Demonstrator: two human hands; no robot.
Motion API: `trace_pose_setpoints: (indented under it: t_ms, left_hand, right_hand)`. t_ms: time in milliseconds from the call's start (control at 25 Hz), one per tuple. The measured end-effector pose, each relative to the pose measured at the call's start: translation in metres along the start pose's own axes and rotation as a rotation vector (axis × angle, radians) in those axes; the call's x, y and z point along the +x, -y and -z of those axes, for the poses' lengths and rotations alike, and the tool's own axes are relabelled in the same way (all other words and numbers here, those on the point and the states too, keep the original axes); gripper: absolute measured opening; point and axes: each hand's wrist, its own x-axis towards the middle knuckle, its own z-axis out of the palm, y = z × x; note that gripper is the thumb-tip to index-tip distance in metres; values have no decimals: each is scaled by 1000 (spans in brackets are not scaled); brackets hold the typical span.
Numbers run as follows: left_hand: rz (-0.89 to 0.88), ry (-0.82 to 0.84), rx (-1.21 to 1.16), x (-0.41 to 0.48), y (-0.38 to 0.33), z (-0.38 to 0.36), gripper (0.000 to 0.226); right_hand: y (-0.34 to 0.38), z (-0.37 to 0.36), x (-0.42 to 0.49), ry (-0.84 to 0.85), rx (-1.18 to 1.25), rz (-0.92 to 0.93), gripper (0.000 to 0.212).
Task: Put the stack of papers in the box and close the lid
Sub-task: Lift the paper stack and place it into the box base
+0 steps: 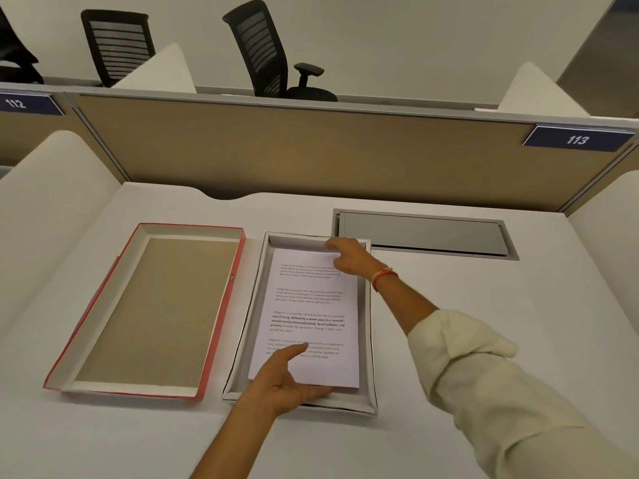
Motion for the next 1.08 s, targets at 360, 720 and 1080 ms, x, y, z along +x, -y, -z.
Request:
trace_pose_setpoints:
  t_ms: [360,720,1080]
  left_hand:
    - [87,-61,-38,13,-2,0,44]
    - [126,-68,-62,16,-4,2,49]
    - [133,-93,-22,14,-7,-3,51]
  right_hand:
    - [-9,-1,35,138,-69,-20,32]
    - [-11,-3,42,130,85,2,34]
    - [-8,-5,40,155,29,21,36]
